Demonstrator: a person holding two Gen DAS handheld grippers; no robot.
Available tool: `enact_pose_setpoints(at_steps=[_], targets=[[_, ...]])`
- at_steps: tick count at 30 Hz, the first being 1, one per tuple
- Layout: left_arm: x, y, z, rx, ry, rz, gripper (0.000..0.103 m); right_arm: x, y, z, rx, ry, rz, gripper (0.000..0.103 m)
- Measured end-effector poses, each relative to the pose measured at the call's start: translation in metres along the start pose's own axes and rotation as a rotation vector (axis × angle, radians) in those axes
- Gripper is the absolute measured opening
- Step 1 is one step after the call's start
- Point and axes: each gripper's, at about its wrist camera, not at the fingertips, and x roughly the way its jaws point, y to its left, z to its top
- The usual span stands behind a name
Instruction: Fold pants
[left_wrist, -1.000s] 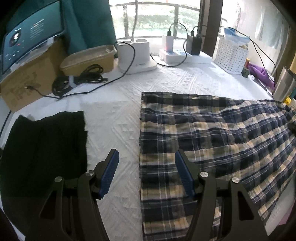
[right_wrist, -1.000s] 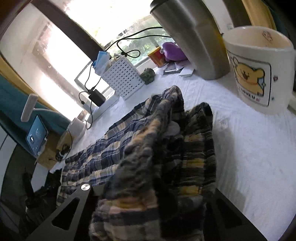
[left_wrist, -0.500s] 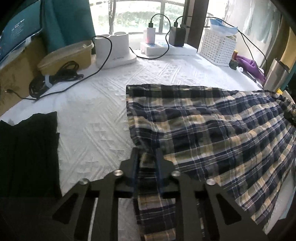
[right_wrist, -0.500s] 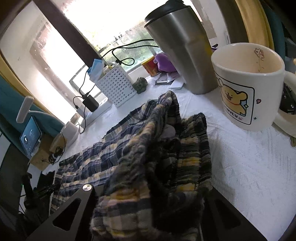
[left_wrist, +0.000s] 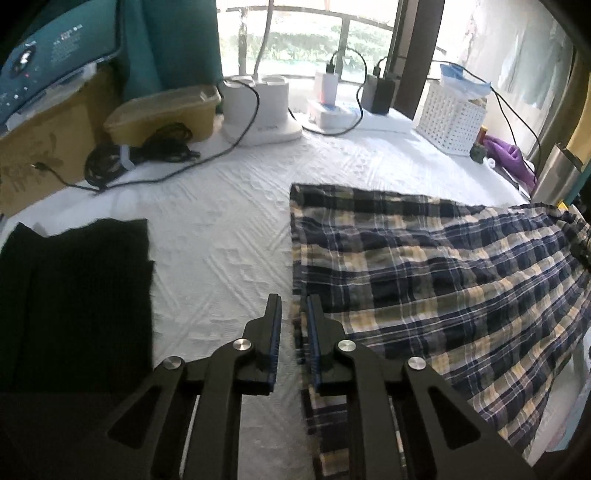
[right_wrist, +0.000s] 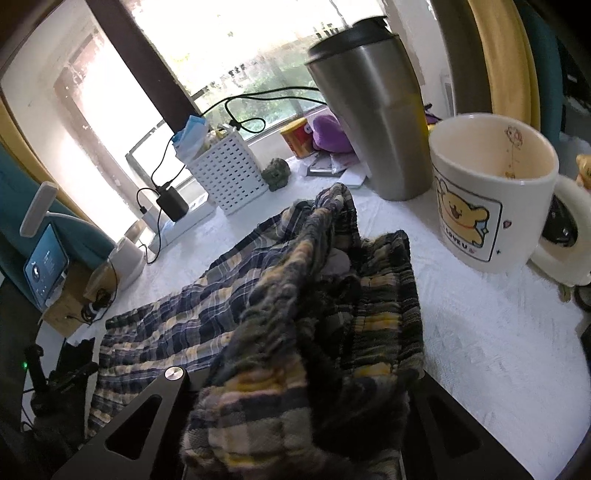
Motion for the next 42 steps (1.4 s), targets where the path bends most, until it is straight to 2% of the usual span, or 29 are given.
enact_pose_setpoints(at_steps=[8,11,12,16,21,22,23,24,34,37,39,42], targets=[[-0.016,-0.003,0.000,0.049,-0.050,-0.019,0.015,-0.012,0.018,0.003,-0.036,-0.015,-0.026,0.012],[-0.016,0.002,-0.002,0.031,-0.054,-0.041,0.032,-0.016,0.026,0.004,-0.049,-0.021,-0.036,0.012],[-0.015,0.003,-0.003,0.025,-0.055,-0.047,0.034,-0.017,0.029,0.004,-0.054,-0.023,-0.038,0.012],[-0.008,0.003,-0.011,0.031,-0.021,-0.079,0.034,-0.020,0.038,0.002,-0.067,-0.028,-0.046,0.012],[0.000,-0.010,-0.026,0.091,0.009,-0.113,0.033,-0.024,0.043,-0.002,-0.073,-0.031,-0.057,0.012],[0.002,-0.014,-0.029,0.116,0.010,-0.101,0.031,-0.024,0.043,-0.001,-0.074,-0.031,-0.058,0.012],[0.002,-0.017,-0.030,0.134,0.003,-0.083,0.023,-0.025,0.044,-0.002,-0.077,-0.031,-0.059,0.012],[0.002,-0.018,-0.030,0.149,-0.002,-0.069,0.020,-0.026,0.045,-0.002,-0.082,-0.031,-0.060,0.012],[-0.007,0.006,-0.026,0.062,0.009,-0.075,0.021,-0.036,0.071,0.003,-0.132,-0.049,-0.051,0.012],[-0.015,0.012,-0.027,0.053,-0.018,-0.069,0.035,-0.040,0.085,0.005,-0.158,-0.057,-0.041,0.012],[-0.021,0.017,-0.027,0.034,-0.037,-0.078,0.048,-0.042,0.097,0.006,-0.178,-0.062,-0.028,0.012],[-0.028,0.024,-0.027,0.018,-0.054,-0.079,0.051,-0.043,0.113,0.006,-0.206,-0.066,-0.005,0.012]])
